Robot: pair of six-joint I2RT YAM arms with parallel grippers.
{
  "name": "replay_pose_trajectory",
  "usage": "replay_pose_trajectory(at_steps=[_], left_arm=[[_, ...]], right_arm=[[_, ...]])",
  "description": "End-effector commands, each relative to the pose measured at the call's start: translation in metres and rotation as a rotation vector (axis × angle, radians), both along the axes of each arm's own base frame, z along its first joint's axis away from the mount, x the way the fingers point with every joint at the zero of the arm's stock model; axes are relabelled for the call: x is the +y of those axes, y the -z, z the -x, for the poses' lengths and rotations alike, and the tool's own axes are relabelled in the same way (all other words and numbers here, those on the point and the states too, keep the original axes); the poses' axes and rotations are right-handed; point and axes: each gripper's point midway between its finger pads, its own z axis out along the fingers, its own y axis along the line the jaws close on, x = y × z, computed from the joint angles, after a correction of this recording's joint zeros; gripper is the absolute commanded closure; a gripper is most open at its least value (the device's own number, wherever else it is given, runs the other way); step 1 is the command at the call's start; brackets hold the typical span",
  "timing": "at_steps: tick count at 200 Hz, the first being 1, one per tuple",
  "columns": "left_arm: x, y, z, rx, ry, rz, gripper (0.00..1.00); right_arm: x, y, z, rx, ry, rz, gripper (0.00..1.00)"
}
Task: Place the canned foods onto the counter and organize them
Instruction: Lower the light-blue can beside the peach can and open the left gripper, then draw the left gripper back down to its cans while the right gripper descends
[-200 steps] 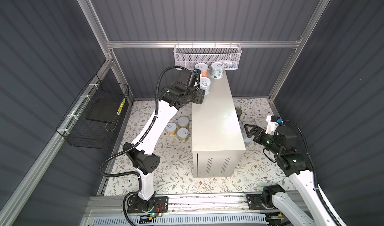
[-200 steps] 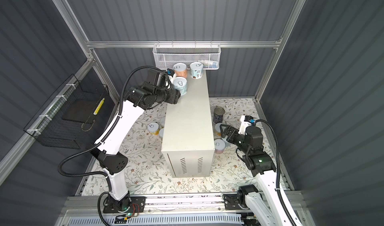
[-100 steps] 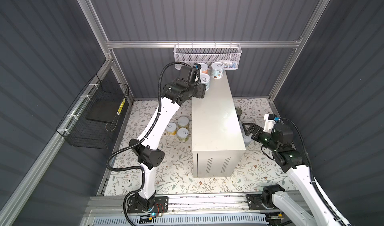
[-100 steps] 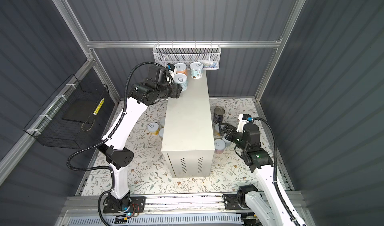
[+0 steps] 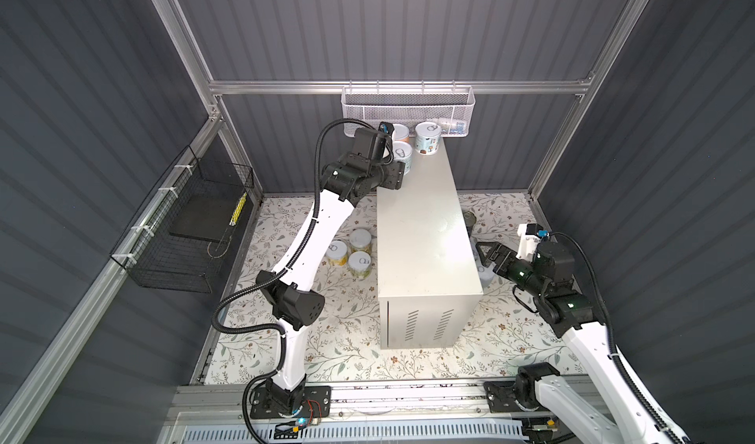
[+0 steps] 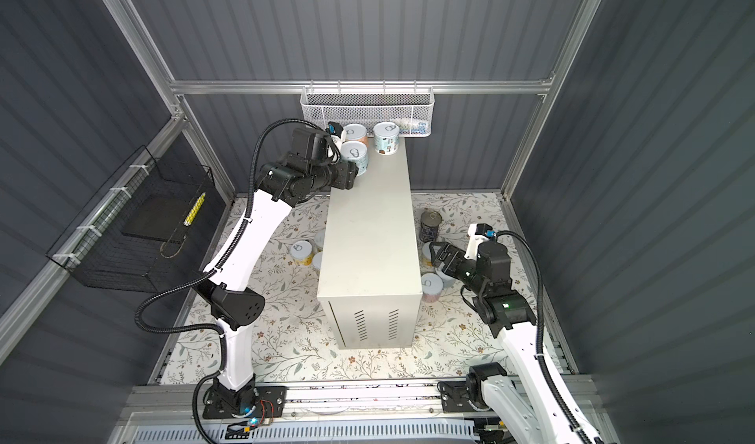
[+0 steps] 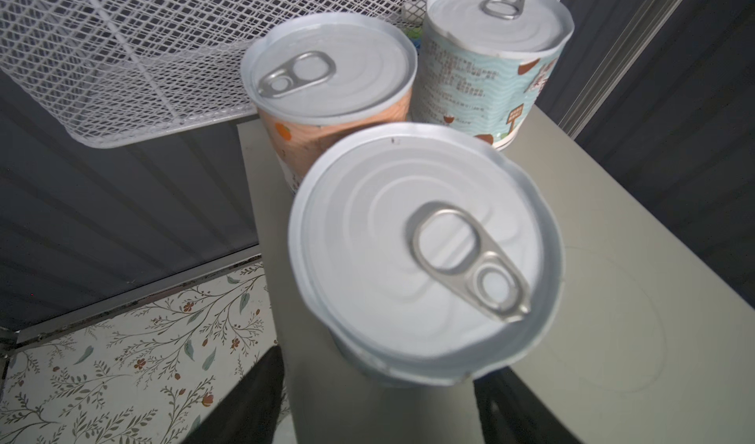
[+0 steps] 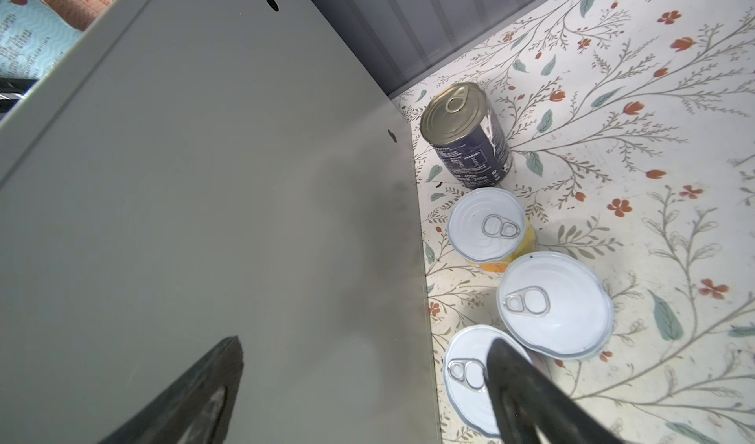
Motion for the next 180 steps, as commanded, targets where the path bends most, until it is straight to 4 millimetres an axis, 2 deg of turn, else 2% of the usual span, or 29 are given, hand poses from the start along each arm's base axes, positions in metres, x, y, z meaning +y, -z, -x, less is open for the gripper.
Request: replay_pose_trajectory(at_steps=[1, 33, 41, 45, 48, 51, 74, 81, 101, 113, 115, 117, 118, 121, 122, 129, 131, 132, 134, 136, 138, 139, 164, 180], left_arm=[[-0.001, -0.003, -0.007, -0.012, -0.002, 0.019, 0.25], [0.005, -0.004, 0.001, -0.006, -0.013, 0.028, 0.22], [0.007, -0.005, 0.005, -0.002, -0.018, 0.035, 0.16], [0.008, -0.006, 0.008, -0.002, -0.021, 0.04, 0.11], [0.009, -0.005, 0.009, 0.001, -0.02, 0.04, 0.03], [0.008, -0.006, 0.012, -0.001, -0.013, 0.042, 0.01], [0.009, -0.005, 0.033, -0.005, -0.019, -0.014, 0.0], [0.009, -0.006, 0.04, -0.009, -0.025, -0.049, 0.01], [0.012, -0.008, 0.061, -0.028, -0.053, -0.134, 0.0], [0.015, -0.01, 0.074, -0.036, -0.056, -0.125, 0.0], [0.018, -0.016, 0.078, -0.046, -0.057, -0.111, 0.0], [0.017, -0.012, 0.078, -0.04, -0.053, -0.111, 0.0], [0.02, -0.017, 0.081, -0.049, -0.055, -0.101, 0.0], [0.019, -0.012, 0.082, -0.043, -0.05, -0.097, 0.01], [0.022, -0.018, 0.086, -0.056, -0.051, -0.083, 0.0], [0.025, -0.015, 0.09, -0.067, -0.056, -0.052, 0.0], [0.029, -0.023, 0.095, -0.086, -0.059, -0.028, 0.0], [0.028, -0.017, 0.094, -0.078, -0.061, -0.032, 0.0], [0.033, -0.024, 0.099, -0.097, -0.064, -0.01, 0.01], [0.034, -0.019, 0.098, -0.093, -0.074, -0.008, 0.0], [0.039, -0.027, 0.104, -0.112, -0.08, 0.016, 0.0], [0.039, -0.022, 0.102, -0.107, -0.087, 0.011, 0.0], [0.079, -0.027, 0.136, -0.103, -0.173, 0.09, 0.01], [0.087, -0.022, 0.164, -0.089, -0.098, 0.095, 0.0]], right_arm=[[-0.001, -0.016, 0.001, -0.04, -0.004, 0.01, 0.06], [-0.006, -0.023, 0.007, -0.049, 0.013, 0.038, 0.06], [-0.008, -0.022, 0.008, -0.04, 0.017, 0.05, 0.06], [-0.009, -0.022, 0.009, -0.036, 0.021, 0.054, 0.06], [-0.009, -0.021, 0.01, -0.031, 0.02, 0.058, 0.06], [-0.009, -0.02, 0.01, -0.027, 0.022, 0.06, 0.06], [-0.013, -0.011, 0.013, 0.006, 0.035, 0.077, 0.06], [-0.015, -0.002, 0.017, 0.046, 0.039, 0.088, 0.06], [-0.019, 0.009, 0.023, 0.086, 0.056, 0.107, 0.06], [-0.023, 0.016, 0.027, 0.105, 0.073, 0.116, 0.06], [-0.024, 0.017, 0.027, 0.108, 0.076, 0.117, 0.06], [-0.024, 0.018, 0.028, 0.112, 0.078, 0.119, 0.06], [-0.025, 0.018, 0.028, 0.113, 0.08, 0.119, 0.06], [-0.025, 0.02, 0.029, 0.119, 0.084, 0.121, 0.06], [-0.026, 0.021, 0.029, 0.121, 0.085, 0.122, 0.06], [-0.027, 0.026, 0.031, 0.136, 0.091, 0.125, 0.06], [-0.027, 0.027, 0.032, 0.141, 0.093, 0.126, 0.06], [-0.028, 0.028, 0.032, 0.143, 0.094, 0.126, 0.06], [-0.028, 0.029, 0.033, 0.148, 0.096, 0.127, 0.06], [-0.028, 0.03, 0.033, 0.154, 0.097, 0.128, 0.06], [-0.029, 0.032, 0.034, 0.162, 0.1, 0.129, 0.06], [-0.029, 0.033, 0.034, 0.163, 0.1, 0.13, 0.06], [-0.026, 0.048, 0.04, 0.235, 0.084, 0.136, 0.04], [-0.026, 0.062, 0.043, 0.27, 0.083, 0.161, 0.05]])
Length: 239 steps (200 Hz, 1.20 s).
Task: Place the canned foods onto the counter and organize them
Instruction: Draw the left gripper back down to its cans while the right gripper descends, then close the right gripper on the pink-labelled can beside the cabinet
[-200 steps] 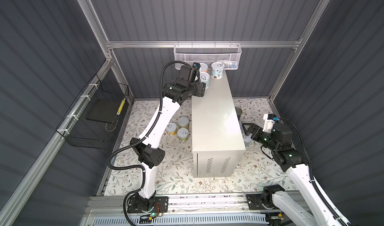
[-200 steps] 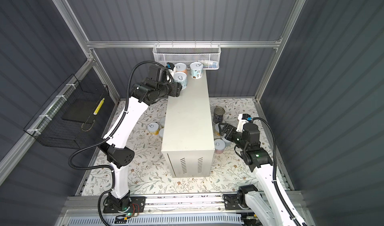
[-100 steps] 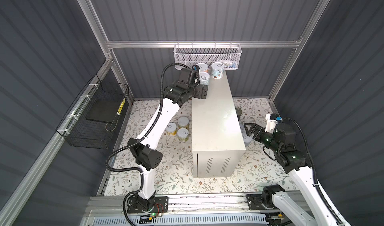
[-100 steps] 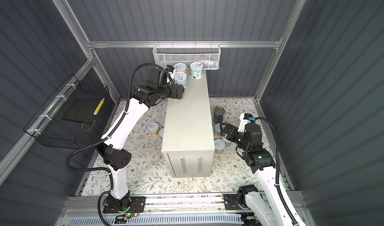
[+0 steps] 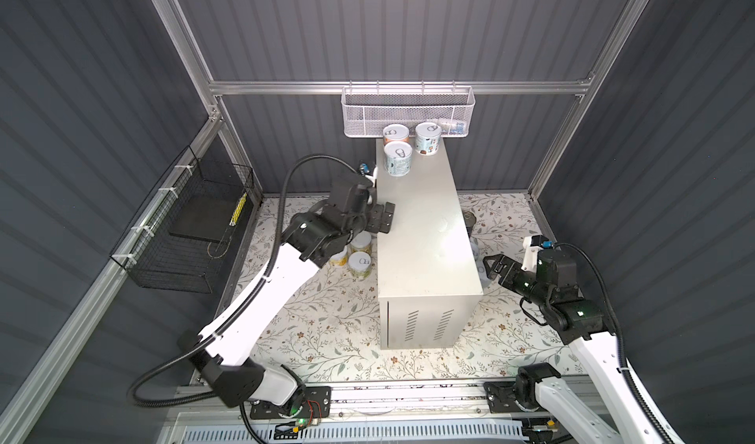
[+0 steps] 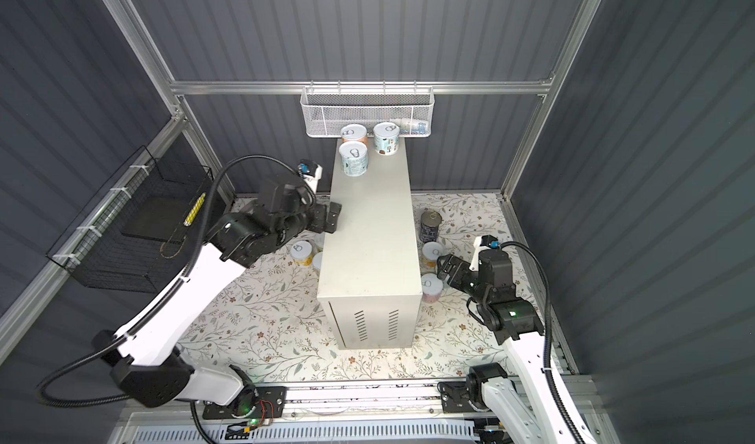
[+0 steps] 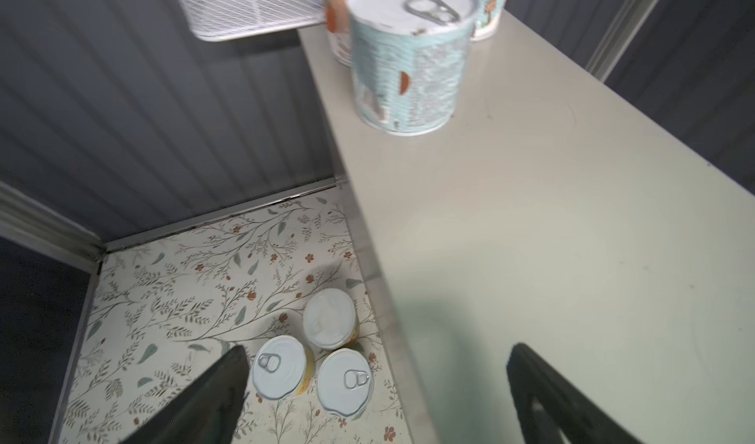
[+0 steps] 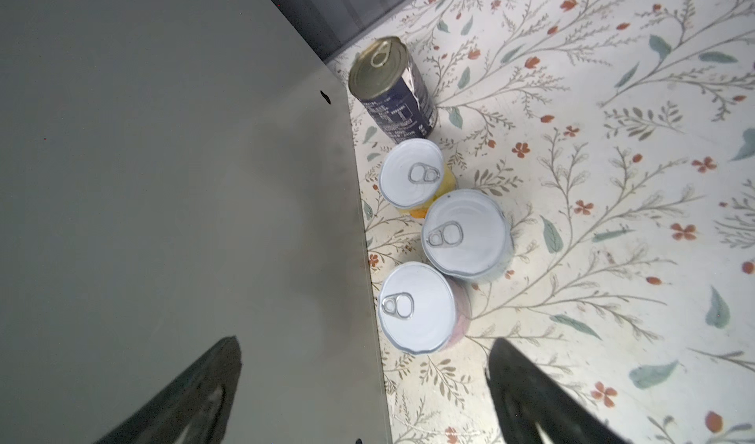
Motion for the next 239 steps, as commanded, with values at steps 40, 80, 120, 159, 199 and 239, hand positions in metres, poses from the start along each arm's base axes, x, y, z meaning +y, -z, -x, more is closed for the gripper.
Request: replay_pose_trajectory(at_steps=[40, 80, 120, 159, 199, 239], left_arm=[[0.066, 0.031, 0.049, 0.032, -0.127, -0.006, 0.0], [0.071, 0.105, 0.044, 0.116, -0.122, -0.019, 0.01], [0.093, 0.138, 0.029, 0.16, -0.157, 0.13, 0.01], [0.085, 0.157, 0.026, 0.165, -0.14, 0.183, 0.01], [0.078, 0.177, 0.02, 0.212, -0.126, 0.173, 0.01], [0.074, 0.188, 0.018, 0.238, -0.122, 0.188, 0.01]], right_arm=[[0.004, 0.059, 0.01, 0.152, 0.001, 0.051, 0.03], [0.015, 0.086, 0.003, 0.209, -0.022, 0.072, 0.01], [0.021, 0.097, -0.005, 0.23, -0.031, 0.105, 0.01], [0.028, 0.108, -0.017, 0.253, -0.04, 0.108, 0.01], [0.037, 0.121, -0.026, 0.271, -0.04, 0.118, 0.01], [0.037, 0.146, -0.032, 0.334, -0.019, 0.184, 0.01]])
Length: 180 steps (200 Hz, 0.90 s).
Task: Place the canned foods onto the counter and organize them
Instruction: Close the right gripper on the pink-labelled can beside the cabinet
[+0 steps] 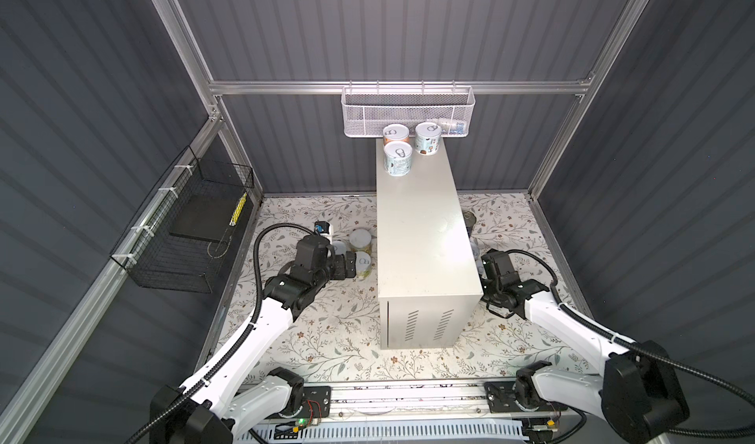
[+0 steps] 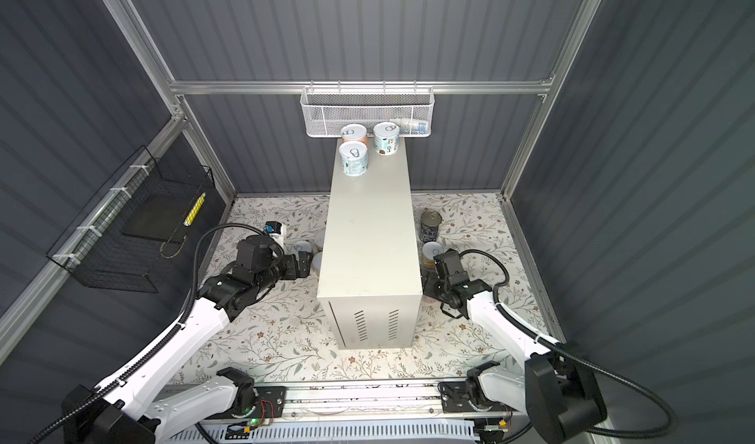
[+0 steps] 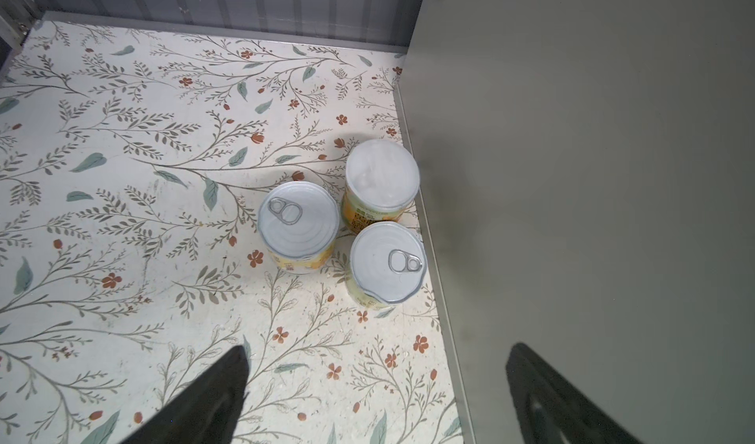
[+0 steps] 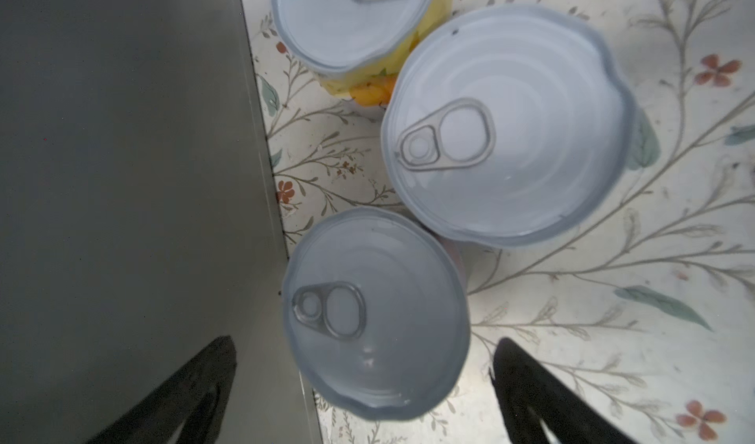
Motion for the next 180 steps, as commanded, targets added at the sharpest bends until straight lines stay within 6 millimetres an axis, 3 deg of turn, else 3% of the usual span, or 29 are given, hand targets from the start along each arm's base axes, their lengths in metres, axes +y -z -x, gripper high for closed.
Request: replay_pose_trajectory(at_steps=[1, 82, 180], left_arm=[[-0.005, 0.005, 0.0, 0.007, 0.008, 0.042, 0.01], [-0.01, 0.016, -0.002, 0.03, 0.01, 0.069, 0.0], [-0.008, 0.019, -0.001, 0.051, 0.006, 0.057, 0.01]], right_arm=[[-0.001, 0.003, -0.012, -0.004, 0.033, 0.03, 0.01], [-0.005, 0.025, -0.024, 0.011, 0.076, 0.106, 0.06], [0.0, 0.052, -0.022, 0.067, 0.057, 0.123, 0.19]])
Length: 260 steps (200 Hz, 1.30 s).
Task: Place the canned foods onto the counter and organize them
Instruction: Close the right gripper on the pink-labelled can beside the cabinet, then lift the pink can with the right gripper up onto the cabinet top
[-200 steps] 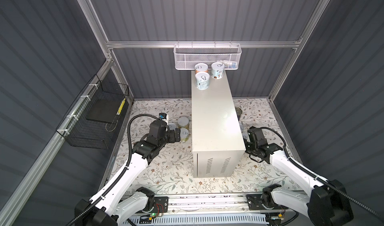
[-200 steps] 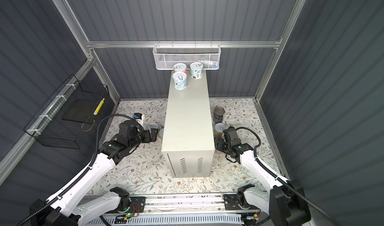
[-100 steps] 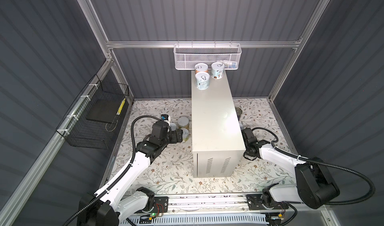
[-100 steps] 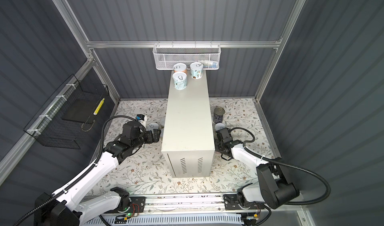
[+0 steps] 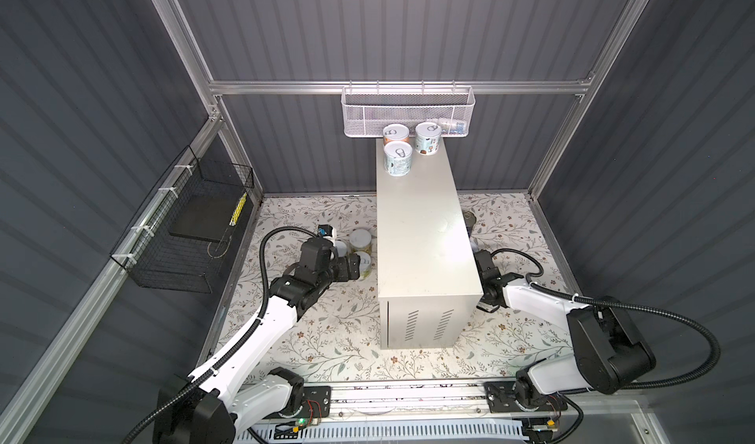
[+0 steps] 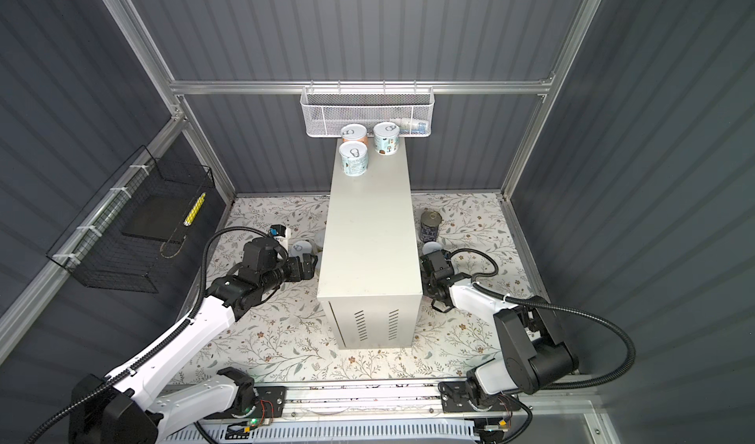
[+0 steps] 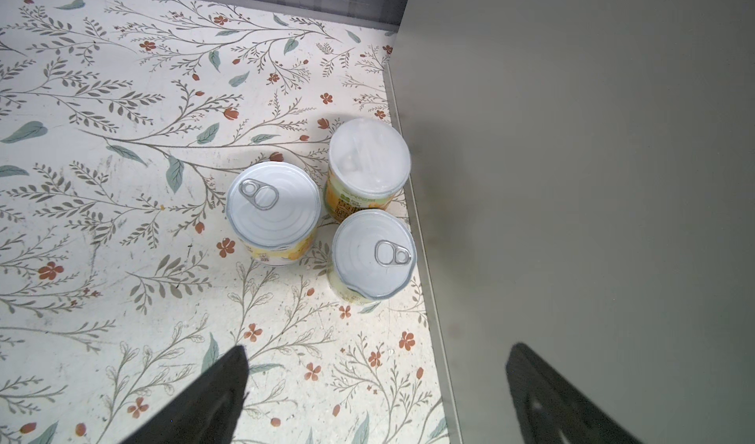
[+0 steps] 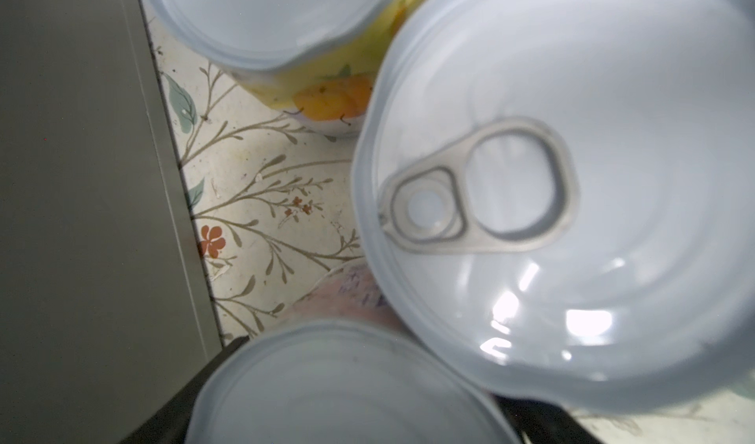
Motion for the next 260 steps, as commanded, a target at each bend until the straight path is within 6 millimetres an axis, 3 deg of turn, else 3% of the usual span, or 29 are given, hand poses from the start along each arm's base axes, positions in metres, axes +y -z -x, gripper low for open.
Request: replay_pose_trajectory(at_steps=[1, 32, 61, 78, 111, 148, 195, 226, 260], left_arm=[[0.0, -0.001, 0.001, 0.014, -0.003, 0.01, 0.0], [0.004, -0.006, 0.005, -0.001, -0.013, 0.009, 0.0], [0.007, -0.008, 0.007, -0.012, -0.015, 0.009, 0.0], [0.006, -0.009, 0.006, -0.017, -0.016, 0.009, 0.01], [0.005, -0.006, 0.003, -0.01, -0.012, 0.002, 0.01], [0.002, -0.009, 0.001, -0.009, -0.007, 0.014, 0.01], [0.004, -0.015, -0.001, -0.02, -0.021, 0.012, 0.01], [-0.001, -0.013, -0.006, 0.0, -0.003, 0.0, 0.02], [-0.004, -0.012, -0.009, -0.001, 0.009, 0.002, 0.02]], right_arm=[[-0.001, 0.012, 0.001, 0.033, 0.004, 0.014, 0.19], [0.001, 0.017, 0.002, 0.039, 0.0, 0.013, 0.26], [0.001, 0.016, 0.003, 0.042, -0.004, 0.013, 0.42], [0.001, 0.011, 0.005, 0.027, -0.007, 0.007, 0.59], [-0.001, -0.002, 0.008, 0.002, -0.007, -0.002, 1.0], [0.0, -0.025, 0.017, -0.011, -0.034, -0.018, 1.0], [-0.012, -0.092, 0.039, -0.027, -0.156, 0.047, 1.0], [-0.021, -0.158, 0.054, -0.099, -0.217, 0.053, 1.0], [-0.029, -0.246, 0.055, -0.228, -0.264, 0.094, 1.0]])
